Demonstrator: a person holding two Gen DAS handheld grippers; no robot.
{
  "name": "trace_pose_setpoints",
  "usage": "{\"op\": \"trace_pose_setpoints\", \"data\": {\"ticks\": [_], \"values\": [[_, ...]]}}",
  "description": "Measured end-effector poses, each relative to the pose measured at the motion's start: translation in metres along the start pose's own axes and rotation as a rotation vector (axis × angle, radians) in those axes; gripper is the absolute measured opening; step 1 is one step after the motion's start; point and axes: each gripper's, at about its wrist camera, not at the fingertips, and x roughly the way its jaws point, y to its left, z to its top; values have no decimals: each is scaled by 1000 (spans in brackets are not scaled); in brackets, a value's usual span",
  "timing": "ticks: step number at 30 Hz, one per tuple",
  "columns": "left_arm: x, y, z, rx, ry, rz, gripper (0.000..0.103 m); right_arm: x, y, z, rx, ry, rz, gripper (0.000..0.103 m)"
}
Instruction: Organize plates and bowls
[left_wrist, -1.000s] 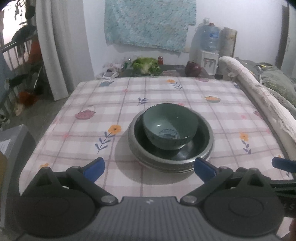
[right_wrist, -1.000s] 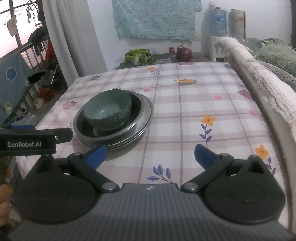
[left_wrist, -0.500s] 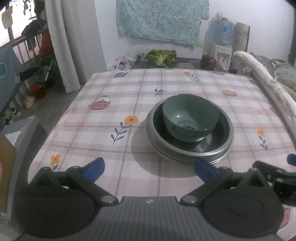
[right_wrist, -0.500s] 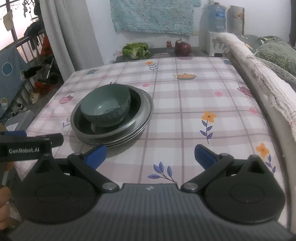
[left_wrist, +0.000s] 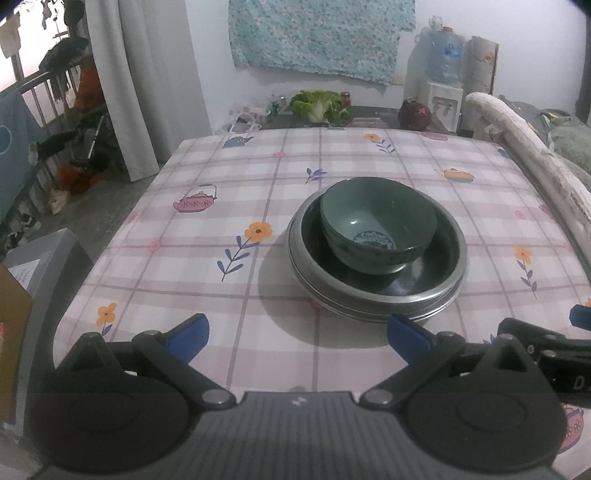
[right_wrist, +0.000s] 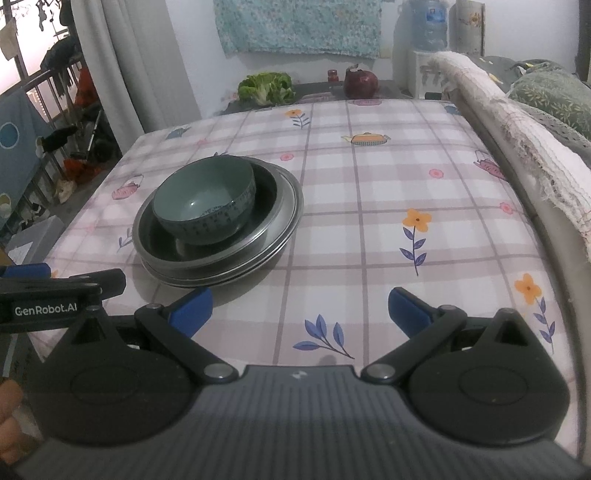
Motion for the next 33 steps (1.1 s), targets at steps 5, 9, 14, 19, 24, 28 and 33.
{"op": "trace_pose_setpoints", "data": {"ticks": [5,9,14,19,24,28,33], "values": [[1,0,0,-1,6,3,103,1,0,-1,0,4,0,102],[1,0,0,-3,13,1,103,3,0,-2,1,10,1,102],[2,0,0,-3,18,-1,103,4,0,-2,-4,13,4,102],[3,1,0,-8,25,-4,103,5,0,-1,-4,16,5,102],[3,1,0,-10,25,-5,103,5,0,-1,-4,16,4,102],[3,1,0,-10,22,-4,103,4,0,-1,-7,14,5,102],[3,2,0,-10,20,-4,103,4,1,-1,-11,14,5,102]]}}
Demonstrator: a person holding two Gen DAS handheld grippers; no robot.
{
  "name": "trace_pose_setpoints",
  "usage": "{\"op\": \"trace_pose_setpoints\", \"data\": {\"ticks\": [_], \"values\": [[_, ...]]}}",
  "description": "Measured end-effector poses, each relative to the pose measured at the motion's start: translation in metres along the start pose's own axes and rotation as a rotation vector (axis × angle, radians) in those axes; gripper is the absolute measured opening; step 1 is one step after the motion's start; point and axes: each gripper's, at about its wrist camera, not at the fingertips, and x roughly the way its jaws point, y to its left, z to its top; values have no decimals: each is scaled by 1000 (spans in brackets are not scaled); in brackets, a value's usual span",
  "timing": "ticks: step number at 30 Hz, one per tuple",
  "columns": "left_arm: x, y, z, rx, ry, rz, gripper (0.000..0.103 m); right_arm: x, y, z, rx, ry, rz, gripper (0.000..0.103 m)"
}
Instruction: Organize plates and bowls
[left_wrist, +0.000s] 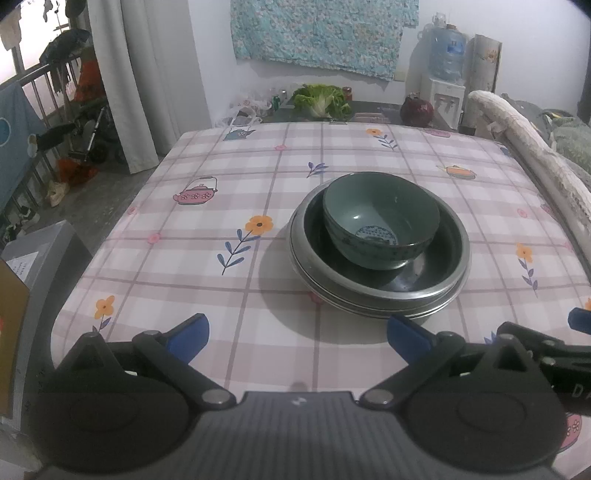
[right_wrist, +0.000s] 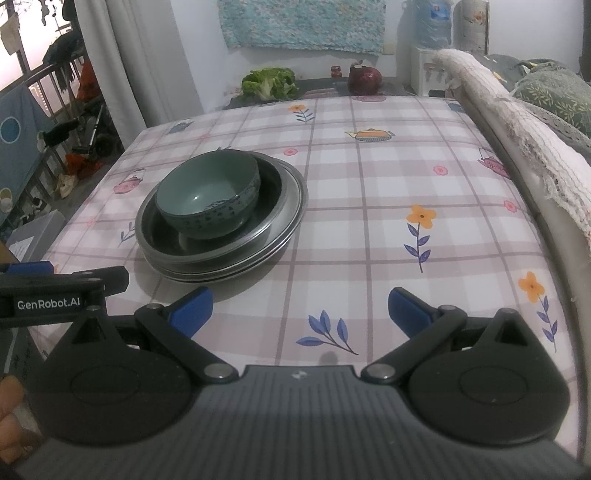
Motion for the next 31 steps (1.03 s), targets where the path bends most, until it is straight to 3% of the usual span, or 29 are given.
{"op": "trace_pose_setpoints", "data": {"ticks": [31], "values": [[0,3,0,-3,3,-2,103,2,4,1,-10,13,1,102]]}}
